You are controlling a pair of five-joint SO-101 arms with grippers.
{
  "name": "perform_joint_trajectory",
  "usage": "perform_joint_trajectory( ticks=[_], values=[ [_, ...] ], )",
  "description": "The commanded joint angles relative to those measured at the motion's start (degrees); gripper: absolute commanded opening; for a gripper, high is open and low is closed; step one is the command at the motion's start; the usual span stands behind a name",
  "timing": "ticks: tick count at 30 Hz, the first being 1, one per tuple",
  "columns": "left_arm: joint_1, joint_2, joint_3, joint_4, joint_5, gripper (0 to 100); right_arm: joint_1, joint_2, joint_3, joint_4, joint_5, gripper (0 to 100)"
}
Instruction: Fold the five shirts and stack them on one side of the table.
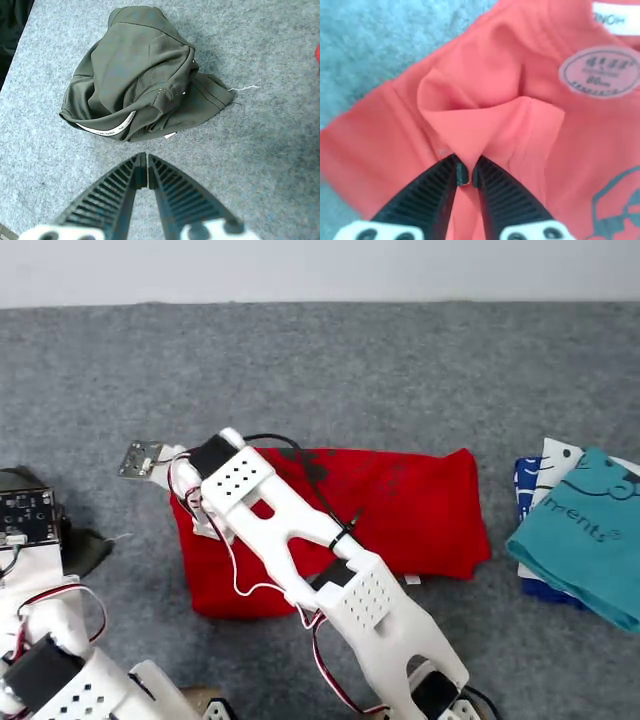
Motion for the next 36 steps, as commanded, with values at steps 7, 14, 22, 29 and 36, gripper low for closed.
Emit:
perform_joint_trajectory(
  ticks=[7, 14, 22, 29, 36],
  values=[
    [0.0, 0.0, -0.4, -1.32, -0.35, 2, -4.97, -2.86, -7.38, 4.62, -0.53, 0.9],
    [0.0, 0.0, -0.31, -1.32, -0.35, 2, -4.7, -1.27, -7.38, -0.04, -3.69, 4.6],
    [0.0, 0.0, -0.13, -1.32, -0.35, 2, -4.18, -0.13, -10.2, 2.95, -9.23, 19.8],
    [0.0, 0.0, -0.13, -1.32, -0.35, 2, 2.15, -0.4, -15.38, 10.42, -8.26, 14.6],
    [0.0, 0.0, -0.13, -1.32, -0.35, 2, 9.19, 2.07, -10.55, 10.24, -2.73, 5.8]
  ],
)
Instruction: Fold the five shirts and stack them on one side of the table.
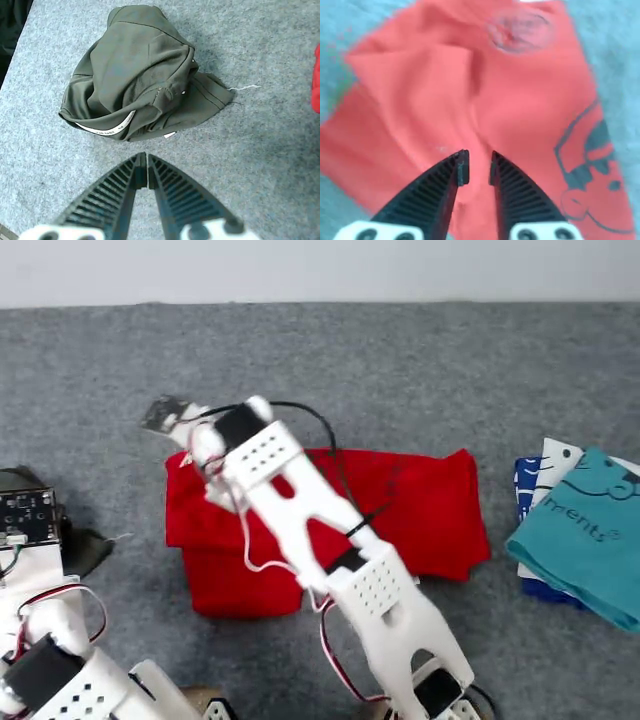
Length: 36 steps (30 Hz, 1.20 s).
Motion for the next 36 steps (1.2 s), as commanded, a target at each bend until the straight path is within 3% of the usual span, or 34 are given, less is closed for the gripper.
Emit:
perform_joint_trajectory(
  ticks=[1, 10, 24, 36],
  values=[
    [0.0, 0.0, -0.31, -1.32, -0.35, 2, 3.03, 1.63, 0.44, 2.15, 2.29, 5.8],
    [0.0, 0.0, -0.48, -1.14, -0.35, 2, 10.59, 7.34, 0.18, 2.42, 4.13, 5.4],
    [0.0, 0.0, -0.48, -1.23, -0.35, 2, 1.63, -4.35, 9.49, 2.33, 0.53, 5.8],
    [0.0, 0.0, -0.48, -1.32, -0.35, 2, 7.52, 1.01, 10.99, 2.42, 2.11, 5.4]
  ],
)
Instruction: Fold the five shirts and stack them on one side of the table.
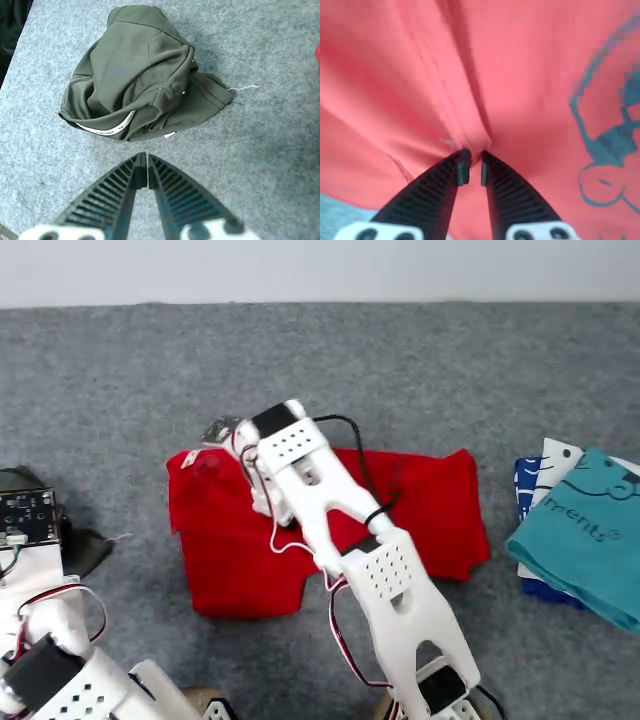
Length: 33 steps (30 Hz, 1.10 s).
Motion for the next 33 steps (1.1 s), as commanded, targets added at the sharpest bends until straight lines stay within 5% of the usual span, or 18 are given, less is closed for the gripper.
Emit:
perform_joint_trajectory(
  ticks=[1, 12, 21, 29, 33],
  values=[
    [0.0, 0.0, -0.4, -1.32, -0.35, 2, 0.66, -3.65, -0.26, 2.33, 0.7, 5.4],
    [0.0, 0.0, -0.4, -1.32, -0.35, 2, -5.05, -10.95, -0.18, 2.24, 0.44, 5.4],
    [0.0, 0.0, -0.57, -1.32, -0.35, 2, -0.84, -2.51, -0.53, 2.33, 0.62, 5.4],
    [-0.35, 0.0, -0.31, -2.2, -0.35, 2, -5.41, -18.15, 6.24, 2.51, 0.53, 6.3],
    [-0.35, 0.35, -0.31, -3.16, -0.35, 2, -9.63, -29.41, 20.66, 2.33, 0.44, 17.8]
  ],
)
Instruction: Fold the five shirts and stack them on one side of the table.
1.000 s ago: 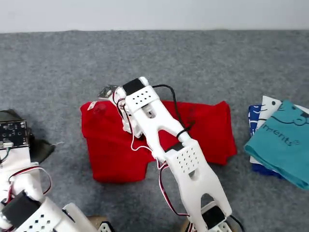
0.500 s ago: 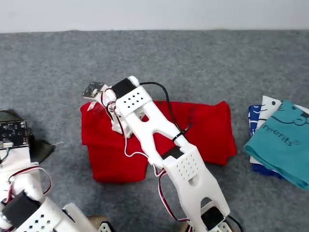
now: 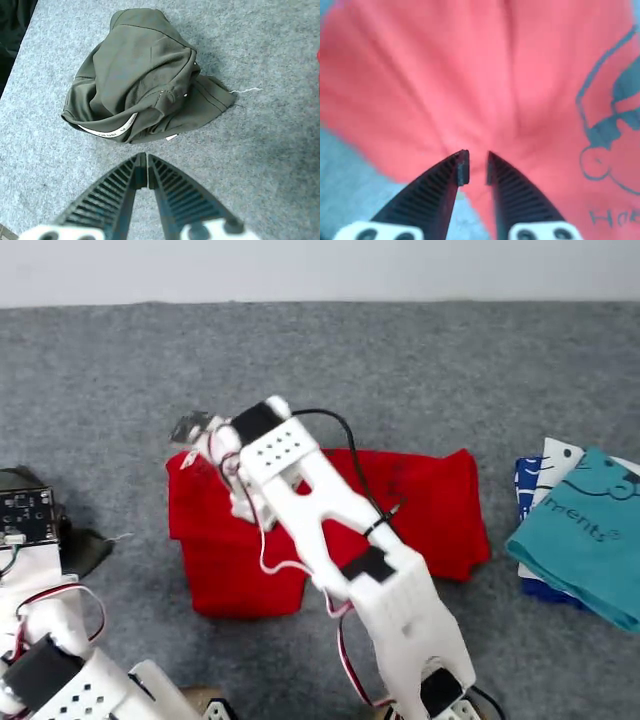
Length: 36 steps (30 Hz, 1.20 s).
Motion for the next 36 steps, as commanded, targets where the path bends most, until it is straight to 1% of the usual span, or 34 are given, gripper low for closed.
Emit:
perform_joint_trajectory(
  ticks=[1, 3, 7, 11, 17, 21, 25, 27, 31, 34, 36],
  values=[
    [-0.35, 0.35, -0.22, -2.37, -0.35, 2, -4.18, -13.58, 11.69, 2.24, 0.09, 21.0],
    [-0.18, 0.44, -0.22, -2.73, -0.35, 2, -7.25, -18.33, 17.41, 2.15, 0.0, 23.9],
    [-0.09, 0.44, -0.22, -2.73, -0.35, 2, -13.32, -22.64, 24.97, 0.75, -0.18, 23.8],
    [-0.09, 0.44, -0.22, -2.73, -0.35, 2, -17.89, -21.67, 29.01, -4.53, -3.08, 23.8],
    [-0.09, 0.44, -0.22, -2.73, -0.35, 2, -21.93, -16.22, 31.82, -13.67, -3.69, 23.7],
    [-0.09, 0.44, -0.22, -2.64, -0.35, 2, -21.14, -11.12, 31.82, -17.98, -3.16, 22.1],
    [-0.09, 0.09, -0.22, -2.46, -0.35, 2, -19.03, -8.31, 31.82, -20.09, -3.16, 10.4],
    [-0.09, 0.09, -0.22, -2.46, -0.35, 2, -17.8, -8.04, 31.82, -20.79, -3.16, 6.8],
    [-0.09, 0.35, -0.22, -2.64, -0.35, 2, -14.46, -8.13, 29.1, -19.82, -3.16, 1.4],
    [-0.09, 0.44, -0.22, -2.64, -0.35, 2, -11.74, -8.13, 24.79, -17.19, -3.08, 1.0],
    [-0.09, 0.44, -0.22, -2.64, -0.44, 2, -9.89, -8.04, 21.01, -15.16, -1.49, 1.0]
  ],
)
